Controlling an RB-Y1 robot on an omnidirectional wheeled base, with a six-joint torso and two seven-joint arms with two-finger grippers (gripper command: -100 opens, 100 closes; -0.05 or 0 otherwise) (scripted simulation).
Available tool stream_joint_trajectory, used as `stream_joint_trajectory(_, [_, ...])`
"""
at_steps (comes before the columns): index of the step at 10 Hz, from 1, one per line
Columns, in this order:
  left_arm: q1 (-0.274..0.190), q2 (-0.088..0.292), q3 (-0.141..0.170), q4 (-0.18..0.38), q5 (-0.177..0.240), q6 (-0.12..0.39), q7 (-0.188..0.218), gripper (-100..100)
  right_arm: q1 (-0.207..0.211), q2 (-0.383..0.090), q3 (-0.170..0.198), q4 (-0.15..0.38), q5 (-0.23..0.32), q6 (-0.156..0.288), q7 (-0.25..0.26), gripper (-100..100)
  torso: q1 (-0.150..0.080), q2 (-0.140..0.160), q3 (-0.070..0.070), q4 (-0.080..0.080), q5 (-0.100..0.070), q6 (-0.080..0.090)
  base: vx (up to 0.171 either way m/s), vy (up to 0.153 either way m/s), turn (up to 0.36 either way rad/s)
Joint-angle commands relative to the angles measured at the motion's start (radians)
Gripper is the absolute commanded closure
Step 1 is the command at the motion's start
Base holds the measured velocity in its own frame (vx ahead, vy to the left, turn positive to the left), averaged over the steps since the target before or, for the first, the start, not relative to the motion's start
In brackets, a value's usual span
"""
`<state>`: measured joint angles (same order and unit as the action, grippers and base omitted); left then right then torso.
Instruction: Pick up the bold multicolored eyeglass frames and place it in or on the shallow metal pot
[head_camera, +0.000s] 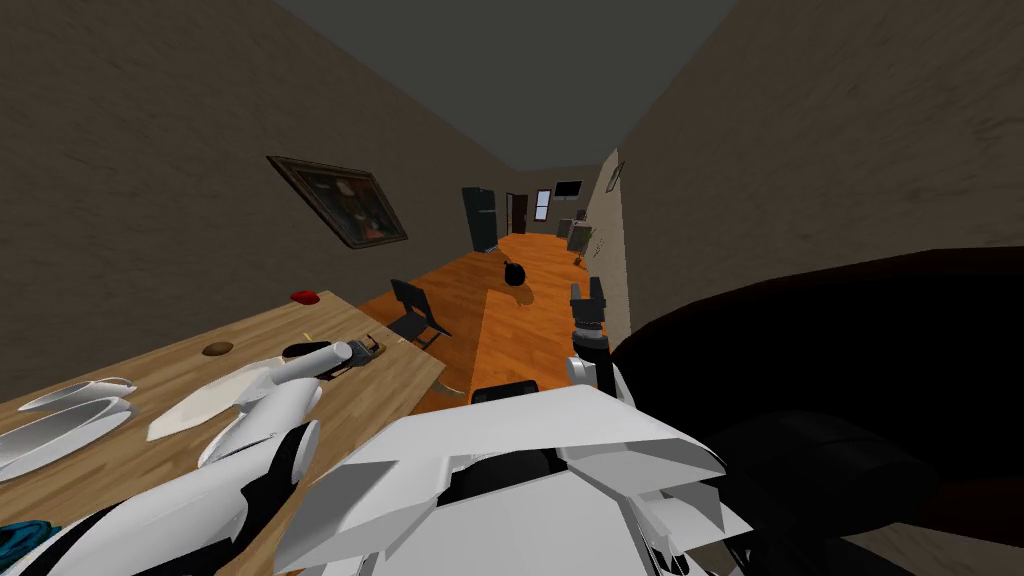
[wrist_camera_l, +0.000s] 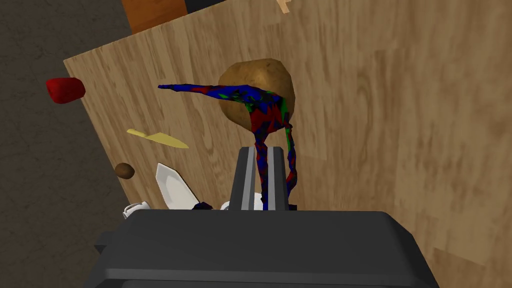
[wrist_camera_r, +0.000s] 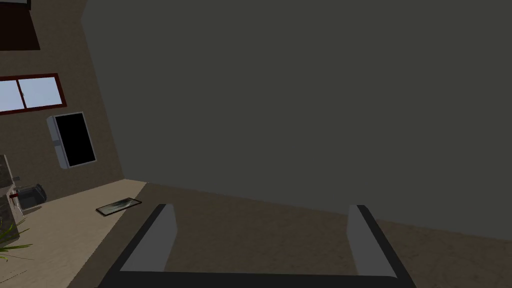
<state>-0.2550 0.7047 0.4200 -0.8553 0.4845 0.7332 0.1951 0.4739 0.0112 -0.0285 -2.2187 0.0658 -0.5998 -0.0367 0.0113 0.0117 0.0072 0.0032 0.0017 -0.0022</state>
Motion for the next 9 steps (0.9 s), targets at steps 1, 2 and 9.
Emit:
stream_joint_trajectory(1, [-0.017,0.026,0.021,0.05,0.015,0.001,-0.003,100,0.0,0.0,0.0,0.0,0.0,0.0,0.0,0,0.0,0.0,0.0,0.0,0.0,0.0,-0.165,0.135,-0.145])
stream_joint_trajectory(2, [-0.027,0.04,0.033,0.077,0.023,0.004,-0.002,100,0.0,0.0,0.0,0.0,0.0,0.0,0.0,0,-0.001,0.001,0.0,0.0,0.0,0.0,-0.182,0.148,-0.136])
stream_joint_trajectory(9, [-0.09,0.114,0.101,0.252,0.075,0.025,0.004,100,0.0,0.0,0.0,0.0,0.0,0.0,0.0,0,-0.002,0.001,0.001,0.0,0.0,0.0,-0.173,0.137,-0.098])
